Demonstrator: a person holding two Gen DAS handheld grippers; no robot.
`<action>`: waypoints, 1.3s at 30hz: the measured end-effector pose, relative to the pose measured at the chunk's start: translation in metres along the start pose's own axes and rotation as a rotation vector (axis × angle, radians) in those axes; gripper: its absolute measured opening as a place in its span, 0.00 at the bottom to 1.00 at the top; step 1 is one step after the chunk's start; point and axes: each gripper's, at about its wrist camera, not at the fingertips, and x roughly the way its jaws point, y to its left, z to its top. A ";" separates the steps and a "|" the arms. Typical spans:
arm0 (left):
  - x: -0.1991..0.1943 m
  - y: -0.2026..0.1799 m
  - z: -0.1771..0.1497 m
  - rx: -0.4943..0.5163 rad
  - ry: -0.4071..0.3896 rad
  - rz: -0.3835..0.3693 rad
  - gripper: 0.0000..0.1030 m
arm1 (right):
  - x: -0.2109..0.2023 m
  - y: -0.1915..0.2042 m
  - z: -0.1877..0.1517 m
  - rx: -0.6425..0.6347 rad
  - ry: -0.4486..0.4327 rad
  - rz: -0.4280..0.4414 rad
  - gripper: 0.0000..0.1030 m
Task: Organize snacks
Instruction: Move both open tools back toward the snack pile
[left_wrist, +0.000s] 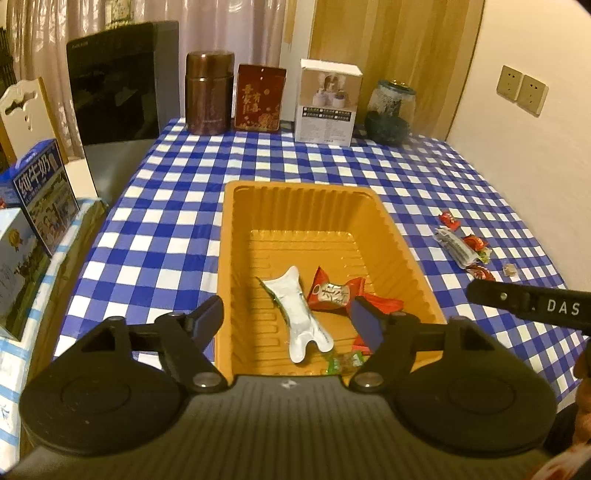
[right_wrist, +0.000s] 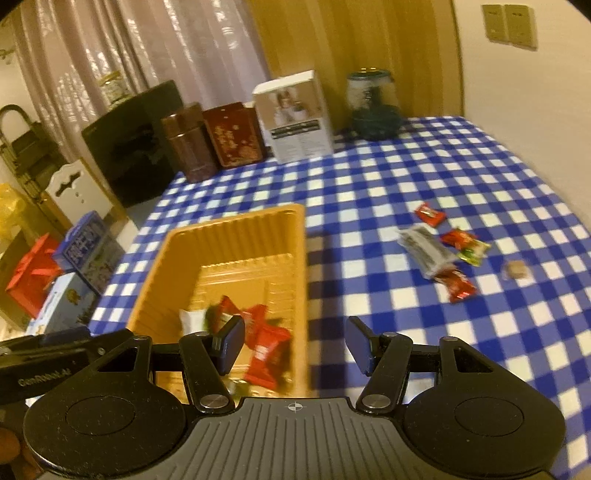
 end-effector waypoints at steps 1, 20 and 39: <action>-0.002 -0.003 0.000 0.003 -0.003 0.005 0.76 | -0.003 -0.003 -0.001 0.004 0.000 -0.009 0.58; -0.023 -0.062 -0.004 0.020 -0.054 -0.106 0.95 | -0.064 -0.061 -0.015 0.074 -0.052 -0.132 0.59; 0.003 -0.150 0.001 0.134 0.003 -0.196 0.98 | -0.094 -0.147 -0.013 0.164 -0.111 -0.260 0.59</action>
